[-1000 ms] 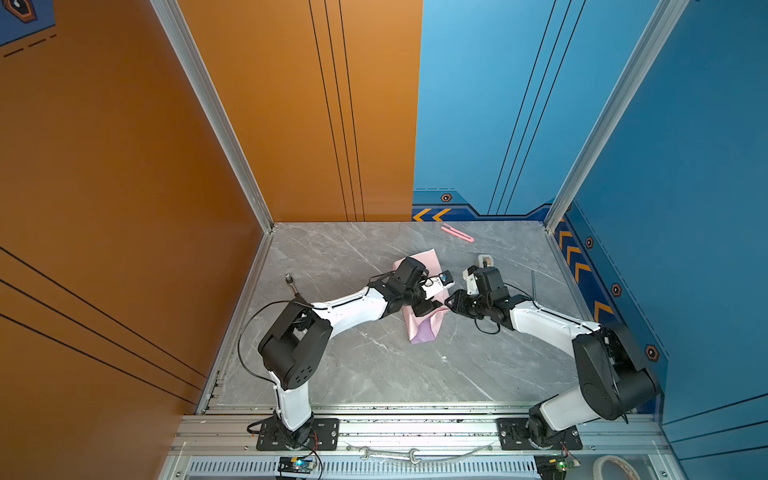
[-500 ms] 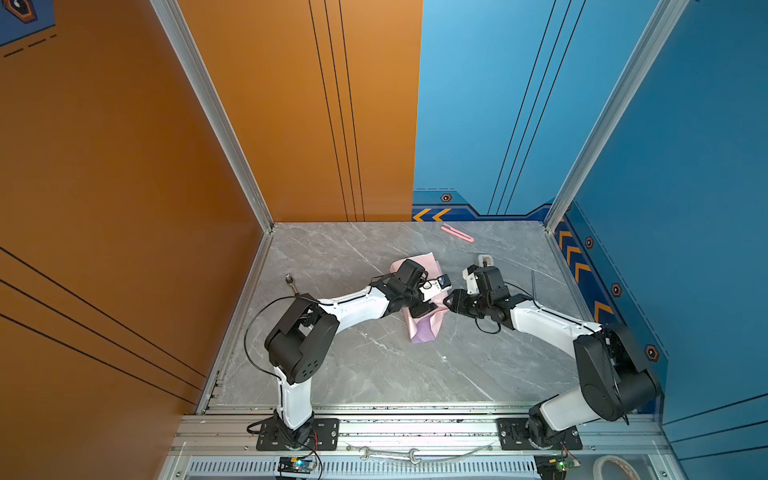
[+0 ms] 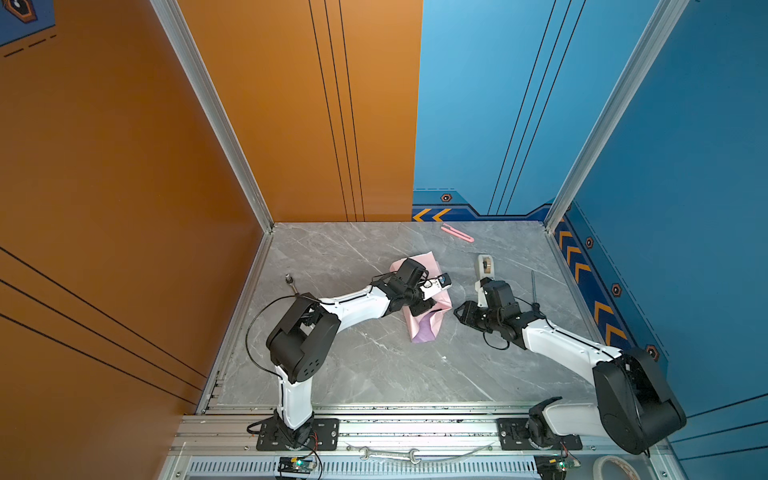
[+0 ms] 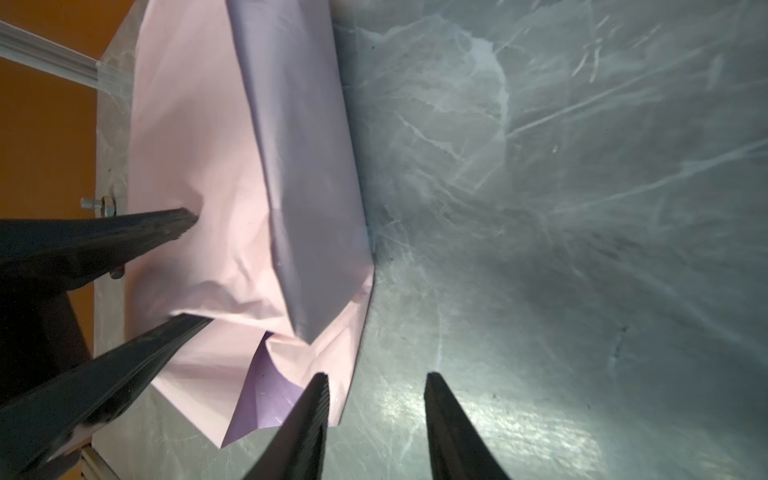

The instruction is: Wrap the gift box in paper

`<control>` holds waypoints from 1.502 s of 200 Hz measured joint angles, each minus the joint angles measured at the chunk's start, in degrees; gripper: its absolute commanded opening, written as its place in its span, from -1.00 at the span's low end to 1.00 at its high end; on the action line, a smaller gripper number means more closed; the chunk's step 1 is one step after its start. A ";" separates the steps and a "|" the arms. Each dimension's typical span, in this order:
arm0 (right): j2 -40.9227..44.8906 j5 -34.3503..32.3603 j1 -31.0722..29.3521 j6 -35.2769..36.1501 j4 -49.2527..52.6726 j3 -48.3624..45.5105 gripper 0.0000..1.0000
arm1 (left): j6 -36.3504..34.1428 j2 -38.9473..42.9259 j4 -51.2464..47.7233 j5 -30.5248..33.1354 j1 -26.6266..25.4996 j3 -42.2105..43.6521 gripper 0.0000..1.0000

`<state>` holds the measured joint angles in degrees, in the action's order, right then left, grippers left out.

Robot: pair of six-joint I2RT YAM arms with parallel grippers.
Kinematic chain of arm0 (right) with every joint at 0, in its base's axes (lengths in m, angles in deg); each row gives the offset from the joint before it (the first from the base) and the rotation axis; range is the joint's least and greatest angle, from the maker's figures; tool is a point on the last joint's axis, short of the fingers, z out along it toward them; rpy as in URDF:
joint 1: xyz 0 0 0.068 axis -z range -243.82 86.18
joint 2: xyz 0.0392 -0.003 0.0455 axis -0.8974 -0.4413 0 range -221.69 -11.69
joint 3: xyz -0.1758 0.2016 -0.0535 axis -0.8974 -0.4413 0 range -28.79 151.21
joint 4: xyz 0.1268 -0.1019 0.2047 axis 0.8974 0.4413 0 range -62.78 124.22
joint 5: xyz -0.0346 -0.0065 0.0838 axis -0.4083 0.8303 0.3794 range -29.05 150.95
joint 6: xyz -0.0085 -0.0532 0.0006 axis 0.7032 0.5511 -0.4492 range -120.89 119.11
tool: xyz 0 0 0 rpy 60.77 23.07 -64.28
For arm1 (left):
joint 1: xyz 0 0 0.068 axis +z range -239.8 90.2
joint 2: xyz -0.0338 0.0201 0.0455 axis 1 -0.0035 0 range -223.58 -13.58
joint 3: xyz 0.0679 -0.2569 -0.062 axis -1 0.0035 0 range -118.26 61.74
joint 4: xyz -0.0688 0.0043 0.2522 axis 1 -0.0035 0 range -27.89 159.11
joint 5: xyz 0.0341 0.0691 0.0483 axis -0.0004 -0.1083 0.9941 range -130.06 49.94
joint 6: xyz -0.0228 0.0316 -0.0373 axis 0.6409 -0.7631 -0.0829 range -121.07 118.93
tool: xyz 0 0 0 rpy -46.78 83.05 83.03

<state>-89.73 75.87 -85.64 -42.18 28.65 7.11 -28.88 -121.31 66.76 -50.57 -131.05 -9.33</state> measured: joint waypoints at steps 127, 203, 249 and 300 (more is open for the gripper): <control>2.86 4.50 0.44 -2.47 -2.84 -0.15 0.09 | 10.84 4.13 0.00 -6.86 1.92 -0.85 -0.09; 4.48 4.94 0.50 -5.55 -2.43 -1.49 0.17 | 11.13 2.64 -1.92 -2.49 2.29 -1.31 -0.13; -2.14 5.44 0.44 -5.22 0.00 5.95 0.17 | 7.23 1.18 -3.30 1.22 1.36 -1.29 -0.01; -8.41 3.34 -0.37 -1.81 6.40 13.84 0.04 | 5.84 1.29 -2.34 1.86 1.16 -1.29 0.27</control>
<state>-98.14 79.21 -86.01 -44.00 35.05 20.94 -23.04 -120.02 64.42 -48.71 -129.89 -10.62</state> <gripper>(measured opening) 0.539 0.608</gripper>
